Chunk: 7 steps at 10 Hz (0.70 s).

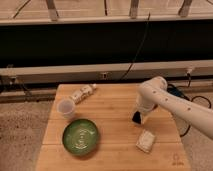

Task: Place the eraser on the white sponge

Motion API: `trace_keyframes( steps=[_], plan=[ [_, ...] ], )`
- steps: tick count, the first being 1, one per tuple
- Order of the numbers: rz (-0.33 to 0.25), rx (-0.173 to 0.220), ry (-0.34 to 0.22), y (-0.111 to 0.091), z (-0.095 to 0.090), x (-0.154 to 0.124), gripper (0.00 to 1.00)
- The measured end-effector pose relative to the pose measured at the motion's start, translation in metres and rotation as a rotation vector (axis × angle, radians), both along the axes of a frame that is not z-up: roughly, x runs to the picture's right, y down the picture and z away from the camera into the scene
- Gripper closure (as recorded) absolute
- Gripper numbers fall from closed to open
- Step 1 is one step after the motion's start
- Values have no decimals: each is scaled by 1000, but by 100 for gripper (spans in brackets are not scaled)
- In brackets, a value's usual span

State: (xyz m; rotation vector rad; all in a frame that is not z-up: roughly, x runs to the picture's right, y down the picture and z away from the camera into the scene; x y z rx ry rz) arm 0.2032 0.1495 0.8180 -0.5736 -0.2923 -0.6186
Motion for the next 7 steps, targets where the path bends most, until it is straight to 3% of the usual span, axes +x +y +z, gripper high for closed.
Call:
trace_keyframes(
  steps=[2,7],
  plan=[
    [2,-6,-5,4,-4,2,100],
    [15,-30,-6,43,-34,29,100]
  ],
)
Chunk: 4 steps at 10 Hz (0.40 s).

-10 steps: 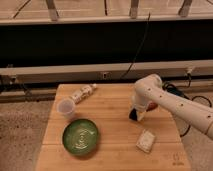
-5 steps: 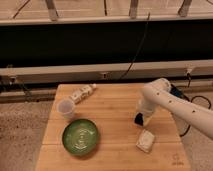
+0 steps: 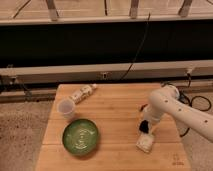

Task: Place the eraser on the white sponge

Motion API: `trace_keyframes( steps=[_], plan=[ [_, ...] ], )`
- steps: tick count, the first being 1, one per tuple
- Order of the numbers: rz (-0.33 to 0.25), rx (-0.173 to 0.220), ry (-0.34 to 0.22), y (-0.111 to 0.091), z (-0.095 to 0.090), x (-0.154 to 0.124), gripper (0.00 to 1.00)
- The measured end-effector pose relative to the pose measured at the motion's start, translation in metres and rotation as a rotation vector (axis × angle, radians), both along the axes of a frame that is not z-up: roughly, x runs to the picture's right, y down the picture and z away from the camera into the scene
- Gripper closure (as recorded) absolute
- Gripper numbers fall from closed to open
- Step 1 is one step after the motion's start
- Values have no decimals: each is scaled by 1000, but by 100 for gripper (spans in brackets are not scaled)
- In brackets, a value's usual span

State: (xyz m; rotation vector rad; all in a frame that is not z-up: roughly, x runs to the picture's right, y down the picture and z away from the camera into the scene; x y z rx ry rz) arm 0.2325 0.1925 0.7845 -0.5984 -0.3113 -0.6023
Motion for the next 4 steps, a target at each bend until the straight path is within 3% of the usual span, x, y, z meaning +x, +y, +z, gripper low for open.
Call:
trace_keyframes(
  steps=[4],
  plan=[
    [3,-8,4,16,-5,10,100]
  ],
)
